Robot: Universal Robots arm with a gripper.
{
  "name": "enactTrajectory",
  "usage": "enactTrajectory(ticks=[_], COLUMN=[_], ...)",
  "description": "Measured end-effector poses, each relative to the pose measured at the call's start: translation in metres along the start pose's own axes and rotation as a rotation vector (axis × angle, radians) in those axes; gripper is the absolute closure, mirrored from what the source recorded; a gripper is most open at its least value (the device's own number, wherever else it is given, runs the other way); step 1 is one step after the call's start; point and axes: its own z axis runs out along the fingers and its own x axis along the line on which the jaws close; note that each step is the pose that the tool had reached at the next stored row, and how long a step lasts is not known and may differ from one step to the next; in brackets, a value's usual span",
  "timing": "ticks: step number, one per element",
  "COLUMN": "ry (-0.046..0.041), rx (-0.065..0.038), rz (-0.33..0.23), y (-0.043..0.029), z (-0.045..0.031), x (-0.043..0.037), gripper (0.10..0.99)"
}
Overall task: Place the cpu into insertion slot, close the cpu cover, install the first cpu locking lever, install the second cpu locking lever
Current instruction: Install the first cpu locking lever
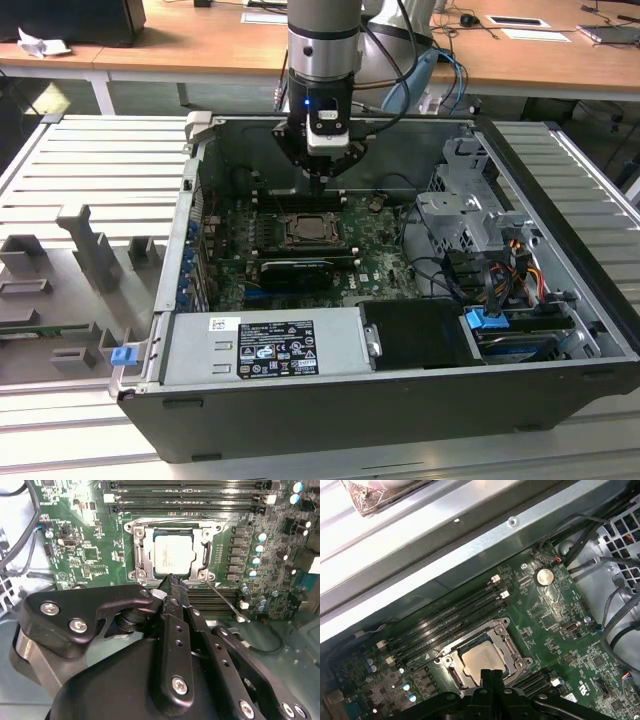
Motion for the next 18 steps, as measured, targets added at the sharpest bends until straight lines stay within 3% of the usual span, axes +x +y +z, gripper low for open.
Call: enactTrajectory(ticks=[10, 18], ry=[0.0076, 0.0121], rx=[-0.008, -0.013], rz=[-0.286, -0.455], y=[0.0, 0.0], z=[0.0002, 0.0002], x=[0.0, 0.0], gripper=[0.98, 0.98])
